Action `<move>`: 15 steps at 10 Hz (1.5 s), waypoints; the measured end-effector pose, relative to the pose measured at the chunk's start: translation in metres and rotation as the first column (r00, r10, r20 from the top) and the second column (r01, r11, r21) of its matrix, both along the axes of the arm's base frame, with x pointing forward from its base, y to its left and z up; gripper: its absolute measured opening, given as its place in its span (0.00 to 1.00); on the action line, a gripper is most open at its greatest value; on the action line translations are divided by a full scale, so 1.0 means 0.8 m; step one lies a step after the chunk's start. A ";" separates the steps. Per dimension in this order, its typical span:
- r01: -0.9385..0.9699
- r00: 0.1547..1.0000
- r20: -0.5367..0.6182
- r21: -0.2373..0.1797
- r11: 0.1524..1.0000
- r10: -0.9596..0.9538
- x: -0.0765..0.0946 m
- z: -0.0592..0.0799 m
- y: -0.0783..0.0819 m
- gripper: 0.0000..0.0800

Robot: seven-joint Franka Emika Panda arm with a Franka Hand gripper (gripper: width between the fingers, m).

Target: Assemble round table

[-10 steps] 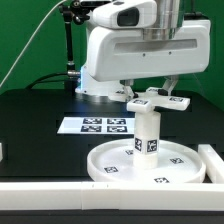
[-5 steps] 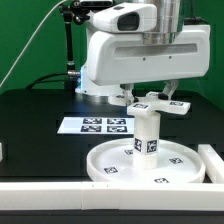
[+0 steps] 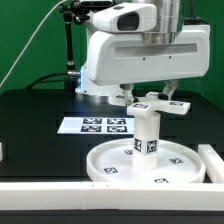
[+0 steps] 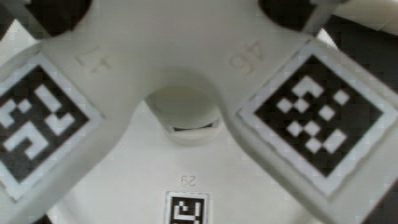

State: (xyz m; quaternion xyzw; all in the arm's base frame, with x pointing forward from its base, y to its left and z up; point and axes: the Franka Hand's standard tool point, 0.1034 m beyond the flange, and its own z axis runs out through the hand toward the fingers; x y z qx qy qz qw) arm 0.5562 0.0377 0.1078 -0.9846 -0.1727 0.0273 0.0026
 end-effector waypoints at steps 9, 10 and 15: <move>0.780 0.614 0.053 0.117 0.615 -0.788 0.000 -0.002 0.003 0.57; 0.848 0.515 0.043 0.115 0.517 -0.856 0.000 -0.002 0.003 0.57; 0.971 0.214 -0.013 0.114 0.211 -0.977 0.001 -0.002 0.002 0.57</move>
Offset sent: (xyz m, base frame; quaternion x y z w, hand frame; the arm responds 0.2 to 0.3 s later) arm 0.0000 0.0000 0.0000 0.0000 0.0000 0.0000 1.0000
